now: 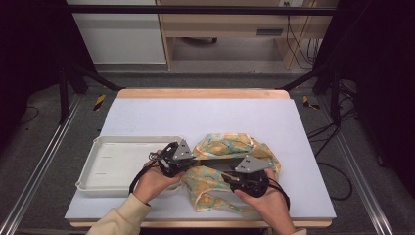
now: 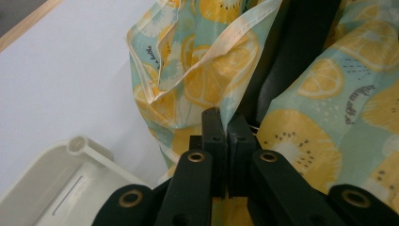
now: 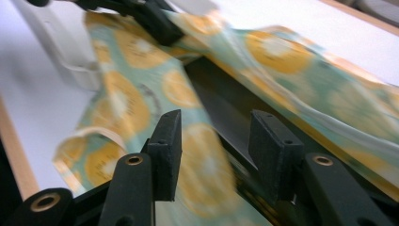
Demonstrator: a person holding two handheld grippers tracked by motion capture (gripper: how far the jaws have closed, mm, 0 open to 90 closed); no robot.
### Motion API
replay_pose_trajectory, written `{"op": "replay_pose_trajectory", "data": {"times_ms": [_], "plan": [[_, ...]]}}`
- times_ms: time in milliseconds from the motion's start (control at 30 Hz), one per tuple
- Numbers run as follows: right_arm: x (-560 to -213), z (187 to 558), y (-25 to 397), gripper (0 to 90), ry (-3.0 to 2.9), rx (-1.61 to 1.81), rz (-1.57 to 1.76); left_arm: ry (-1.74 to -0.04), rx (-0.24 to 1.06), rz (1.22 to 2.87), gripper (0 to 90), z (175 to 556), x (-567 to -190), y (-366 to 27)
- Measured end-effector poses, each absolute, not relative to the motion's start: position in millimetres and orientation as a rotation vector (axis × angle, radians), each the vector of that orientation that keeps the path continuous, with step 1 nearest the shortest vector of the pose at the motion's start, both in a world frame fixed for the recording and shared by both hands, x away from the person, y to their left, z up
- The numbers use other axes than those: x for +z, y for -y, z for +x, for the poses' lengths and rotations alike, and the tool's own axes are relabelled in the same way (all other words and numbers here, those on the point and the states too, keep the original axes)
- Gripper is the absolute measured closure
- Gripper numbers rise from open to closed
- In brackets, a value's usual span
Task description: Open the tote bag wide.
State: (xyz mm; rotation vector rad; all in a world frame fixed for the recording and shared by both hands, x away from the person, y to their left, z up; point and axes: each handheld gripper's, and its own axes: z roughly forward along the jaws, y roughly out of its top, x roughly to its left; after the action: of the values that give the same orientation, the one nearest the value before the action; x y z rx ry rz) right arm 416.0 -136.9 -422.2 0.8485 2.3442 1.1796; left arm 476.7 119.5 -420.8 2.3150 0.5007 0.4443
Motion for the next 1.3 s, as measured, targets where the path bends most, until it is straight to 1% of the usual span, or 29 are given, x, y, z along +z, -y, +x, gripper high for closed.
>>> {"op": "replay_pose_trajectory", "data": {"times_ms": [200, 367, 500, 533, 567, 600, 700, 900, 1300], "plan": [[-429.7, 422.9, 114.3, 53.4, -2.407, 1.201, 0.820, -0.496, 0.440, 2.313, 89.0, 474.3, -419.4, -119.8], [-440.0, 422.2, 106.1, 57.8, -2.454, 1.171, 0.801, -0.487, 0.435, 2.312, 89.0, 471.8, -416.4, -120.9], [-445.8, 420.4, 102.9, 70.9, -2.488, 1.148, 0.778, -0.486, 0.433, 2.308, 89.0, 470.3, -414.7, -122.1], [-448.0, 419.8, 101.9, 80.4, -2.514, 1.144, 0.762, -0.486, 0.433, 2.308, 89.0, 470.2, -414.5, -122.4], [-448.0, 419.8, 101.9, 80.4, -2.514, 1.144, 0.762, -0.486, 0.433, 2.307, 89.0, 470.2, -414.4, -122.6], [-450.6, 419.4, 100.9, 87.9, -2.533, 1.136, 0.755, -0.488, 0.435, 2.307, 89.0, 470.6, -414.5, -122.8], [-453.3, 418.8, 100.0, 90.0, -2.561, 1.130, 0.750, -0.500, 0.439, 2.308, 89.0, 473.9, -416.8, -122.1], [-463.2, 419.0, 94.0, 90.0, -2.617, 1.119, 0.736, -0.535, 0.477, 2.323, 88.9, 486.6, -422.6, -118.4], [-469.5, 416.0, 87.4, 90.0, -2.676, 1.108, 0.700, -0.627, 0.472, 2.323, 88.8, 528.3, -426.7, -104.4]]}}
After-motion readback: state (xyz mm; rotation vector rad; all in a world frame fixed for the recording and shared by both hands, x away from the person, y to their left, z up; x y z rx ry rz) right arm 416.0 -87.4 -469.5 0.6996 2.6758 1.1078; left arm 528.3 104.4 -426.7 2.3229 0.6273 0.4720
